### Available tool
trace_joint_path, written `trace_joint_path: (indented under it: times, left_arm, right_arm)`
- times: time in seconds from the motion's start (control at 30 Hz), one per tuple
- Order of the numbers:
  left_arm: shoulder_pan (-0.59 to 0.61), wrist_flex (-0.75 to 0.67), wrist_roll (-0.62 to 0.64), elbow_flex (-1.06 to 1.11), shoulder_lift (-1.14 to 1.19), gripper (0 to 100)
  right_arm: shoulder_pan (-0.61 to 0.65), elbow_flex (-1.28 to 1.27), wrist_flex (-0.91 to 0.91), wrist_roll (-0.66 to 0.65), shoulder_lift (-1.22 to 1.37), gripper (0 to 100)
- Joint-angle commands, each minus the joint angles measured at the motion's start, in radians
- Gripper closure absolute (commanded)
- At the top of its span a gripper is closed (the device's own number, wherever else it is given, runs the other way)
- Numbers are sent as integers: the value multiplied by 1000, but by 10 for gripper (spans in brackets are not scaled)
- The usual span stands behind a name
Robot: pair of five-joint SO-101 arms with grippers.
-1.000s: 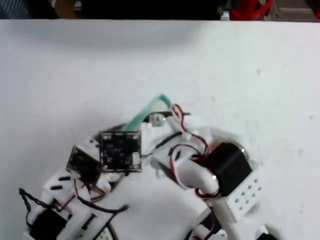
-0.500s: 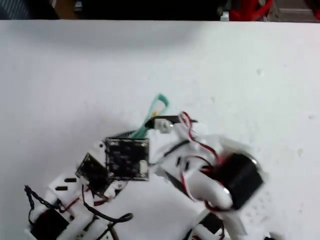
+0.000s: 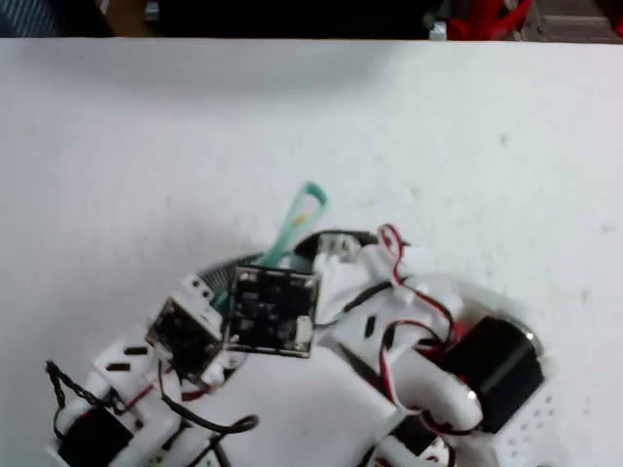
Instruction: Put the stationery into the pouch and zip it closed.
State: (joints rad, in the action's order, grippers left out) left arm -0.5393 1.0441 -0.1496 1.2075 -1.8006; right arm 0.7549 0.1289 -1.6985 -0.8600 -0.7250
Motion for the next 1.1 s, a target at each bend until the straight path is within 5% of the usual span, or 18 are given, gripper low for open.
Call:
trace_joint_path:
  times: [0.0, 0.53, 1.07]
  left_arm:
    - [-4, 32, -9, -46, 10, 979]
    - [51, 34, -9, -46, 10, 980]
    - [45, 74, -11, -57, -33, 980]
  right_arm:
    - [-127, 77, 97, 61, 2, 981]
    - [-519, -71, 395, 44, 234, 981]
    - [-650, -64, 727, 146, 506, 981]
